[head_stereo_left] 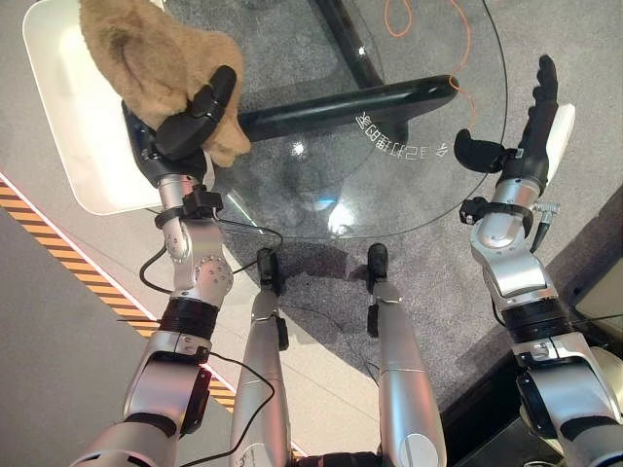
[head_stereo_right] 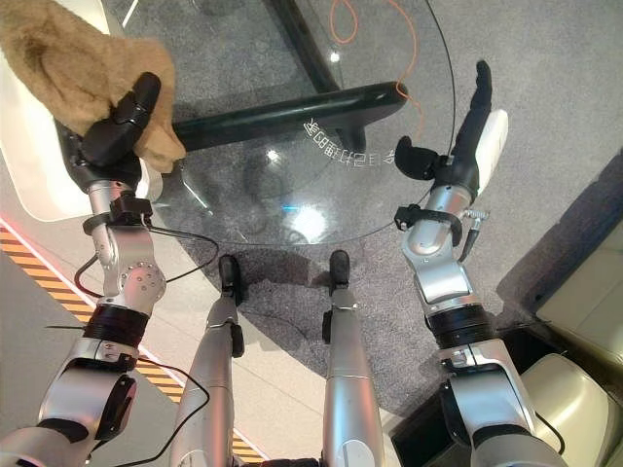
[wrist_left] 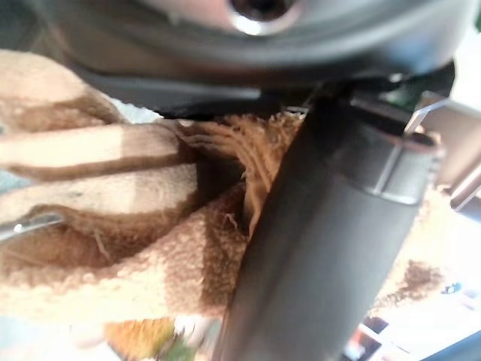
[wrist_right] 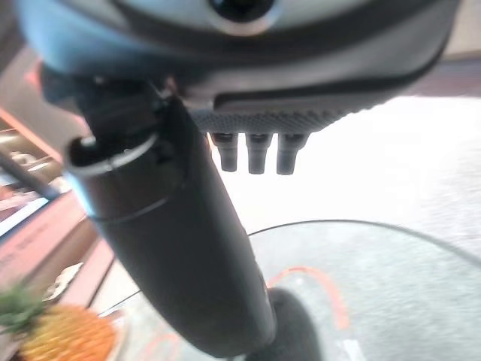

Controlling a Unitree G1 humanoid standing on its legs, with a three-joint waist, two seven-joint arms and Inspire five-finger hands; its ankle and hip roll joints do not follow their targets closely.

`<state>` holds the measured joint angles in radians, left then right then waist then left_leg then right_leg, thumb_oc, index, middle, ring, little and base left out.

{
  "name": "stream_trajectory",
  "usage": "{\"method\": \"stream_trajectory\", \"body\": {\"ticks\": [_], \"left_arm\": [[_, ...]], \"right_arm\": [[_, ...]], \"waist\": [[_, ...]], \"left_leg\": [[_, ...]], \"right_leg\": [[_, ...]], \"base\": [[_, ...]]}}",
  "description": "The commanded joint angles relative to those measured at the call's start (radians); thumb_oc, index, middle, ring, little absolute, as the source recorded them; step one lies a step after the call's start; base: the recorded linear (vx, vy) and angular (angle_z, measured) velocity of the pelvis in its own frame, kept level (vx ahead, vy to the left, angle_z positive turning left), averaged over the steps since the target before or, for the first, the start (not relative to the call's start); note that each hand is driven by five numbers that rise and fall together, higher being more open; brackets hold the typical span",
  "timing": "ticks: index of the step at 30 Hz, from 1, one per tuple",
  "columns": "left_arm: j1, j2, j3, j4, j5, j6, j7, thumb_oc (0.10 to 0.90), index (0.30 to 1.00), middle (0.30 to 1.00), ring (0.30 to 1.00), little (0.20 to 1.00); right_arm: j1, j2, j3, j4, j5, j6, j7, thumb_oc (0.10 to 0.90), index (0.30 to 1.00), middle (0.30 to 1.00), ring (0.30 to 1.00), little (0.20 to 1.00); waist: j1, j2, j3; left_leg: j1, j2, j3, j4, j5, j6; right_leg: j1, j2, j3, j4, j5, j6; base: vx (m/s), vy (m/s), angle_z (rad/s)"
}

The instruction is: Wipe the table with a cloth and put it in the basket.

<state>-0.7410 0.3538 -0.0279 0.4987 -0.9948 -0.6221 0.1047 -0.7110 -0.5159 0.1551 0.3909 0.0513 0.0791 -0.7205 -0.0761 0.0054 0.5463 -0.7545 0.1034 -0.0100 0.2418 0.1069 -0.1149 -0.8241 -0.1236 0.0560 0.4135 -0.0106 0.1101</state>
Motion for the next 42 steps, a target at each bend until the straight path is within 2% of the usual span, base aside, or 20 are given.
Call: {"method": "stream_trajectory", "body": {"ticks": [1, 13, 21, 28, 32, 42], "left_arm": [[-0.069, 0.127, 0.083, -0.055, 0.02, -0.183, 0.02, 0.1, 0.3, 0.3, 0.3, 0.2], [-0.118, 0.231, 0.094, 0.044, 0.136, -0.186, 0.241, 0.1, 0.3, 0.3, 0.3, 0.2], [-0.142, 0.283, 0.077, 0.099, 0.207, -0.161, 0.384, 0.1, 0.3, 0.3, 0.3, 0.2], [-0.208, 0.363, 0.024, 0.19, 0.38, -0.048, 0.552, 0.1, 0.3, 0.3, 0.3, 0.2], [-0.253, 0.4, -0.014, 0.25, 0.441, 0.013, 0.607, 0.1, 0.3, 0.3, 0.3, 0.2], [-0.374, 0.468, -0.109, 0.388, 0.501, 0.164, 0.635, 0.1, 0.3, 0.3, 0.3, 0.2]], "right_arm": [[-0.007, -0.08, -0.072, 0.017, 0.049, -0.112, -0.085, 0.8, 0.9, 0.9, 0.9, 0.9], [0.003, -0.102, -0.03, 0.274, 0.186, -0.161, -0.093, 0.8, 0.9, 0.9, 0.9, 0.9], [-0.002, -0.113, -0.001, 0.365, 0.245, -0.181, -0.092, 0.8, 0.9, 0.9, 0.9, 0.9], [-0.026, -0.133, 0.022, 0.431, 0.282, -0.193, -0.069, 0.8, 0.9, 0.9, 0.9, 0.9], [-0.035, -0.139, 0.033, 0.46, 0.289, -0.207, -0.056, 0.8, 0.9, 0.9, 0.9, 0.9], [-0.079, -0.151, 0.06, 0.541, 0.307, -0.246, -0.025, 0.8, 0.9, 0.9, 0.9, 0.9]], "waist": [[0.02, -0.002, -0.026], [0.027, -0.009, -0.026], [0.03, -0.013, -0.026], [0.029, -0.018, -0.026], [0.024, -0.019, -0.026], [0.014, -0.021, -0.026]], "left_leg": [[0.009, -0.092, 0.016, 0.032, -0.07, 0.058], [-0.009, -0.087, 0.012, 0.044, -0.08, 0.053], [-0.017, -0.085, 0.01, 0.049, -0.086, 0.052], [-0.024, -0.079, 0.011, 0.051, -0.087, 0.05], [-0.027, -0.076, 0.012, 0.048, -0.086, 0.048], [-0.03, -0.065, 0.015, 0.043, -0.087, 0.043]], "right_leg": [[0.07, 0.128, -0.101, -0.036, -0.066, -0.084], [0.058, 0.13, -0.111, -0.031, -0.075, -0.089], [0.053, 0.13, -0.115, -0.036, -0.077, -0.092], [0.049, 0.129, -0.117, -0.039, -0.078, -0.091], [0.047, 0.131, -0.115, -0.043, -0.078, -0.091], [0.042, 0.13, -0.112, -0.051, -0.079, -0.088]], "base": [[0.0, 0.0, 0.0], [0.0, 0.0, 0.0], [0.0, 0.0, 0.0], [0.0, 0.0, 0.0], [0.0, 0.0, 0.0], [0.0, 0.0, 0.0]]}}
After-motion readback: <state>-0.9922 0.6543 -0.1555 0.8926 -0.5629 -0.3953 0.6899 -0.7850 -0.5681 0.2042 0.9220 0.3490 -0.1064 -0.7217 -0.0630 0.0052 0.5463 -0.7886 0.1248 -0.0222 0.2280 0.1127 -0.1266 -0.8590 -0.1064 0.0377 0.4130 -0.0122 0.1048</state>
